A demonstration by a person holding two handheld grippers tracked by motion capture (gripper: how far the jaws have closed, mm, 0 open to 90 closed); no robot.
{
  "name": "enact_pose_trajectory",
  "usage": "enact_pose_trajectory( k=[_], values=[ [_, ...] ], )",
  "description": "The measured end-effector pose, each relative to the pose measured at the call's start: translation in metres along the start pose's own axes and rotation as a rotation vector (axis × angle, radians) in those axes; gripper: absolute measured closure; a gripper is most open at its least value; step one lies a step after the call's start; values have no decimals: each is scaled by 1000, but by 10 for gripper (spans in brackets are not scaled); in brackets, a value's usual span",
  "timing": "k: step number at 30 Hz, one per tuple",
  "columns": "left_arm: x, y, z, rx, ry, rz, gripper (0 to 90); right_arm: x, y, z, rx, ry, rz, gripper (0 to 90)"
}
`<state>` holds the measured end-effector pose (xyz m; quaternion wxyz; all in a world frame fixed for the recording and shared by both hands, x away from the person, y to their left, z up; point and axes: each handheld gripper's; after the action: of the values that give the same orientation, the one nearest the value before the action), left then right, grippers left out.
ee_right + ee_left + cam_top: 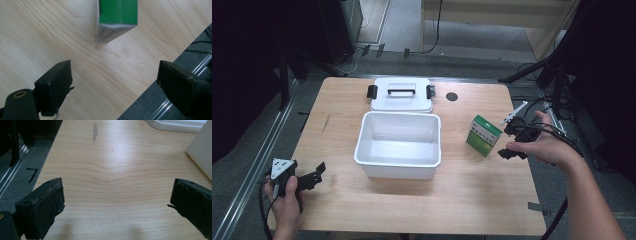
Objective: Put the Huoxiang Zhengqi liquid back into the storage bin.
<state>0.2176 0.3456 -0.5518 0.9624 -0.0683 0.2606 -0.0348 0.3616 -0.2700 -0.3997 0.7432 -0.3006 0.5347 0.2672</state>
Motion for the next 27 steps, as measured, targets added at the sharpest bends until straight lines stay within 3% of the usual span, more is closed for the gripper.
enact_pose_trajectory(
  k=[2,10,20,27],
  values=[
    [0,1,0,-8,0,-3,0,-5,-2,7,3,20,19,134],
    [1,1,0,-8,-2,1,0,-11,-4,26,-16,65,21,138],
    [1,2,0,-18,3,-12,0,-1,-5,53,-4,122,31,160],
    [1,2,0,-14,7,-9,0,6,-6,71,37,149,32,184]
  ],
)
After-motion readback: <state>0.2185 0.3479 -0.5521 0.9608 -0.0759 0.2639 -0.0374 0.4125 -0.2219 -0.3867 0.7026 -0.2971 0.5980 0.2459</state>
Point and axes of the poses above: each handheld gripper's, and its own axes: x roughly forward along the jaws, z roughly out of its top, y roughly to its left
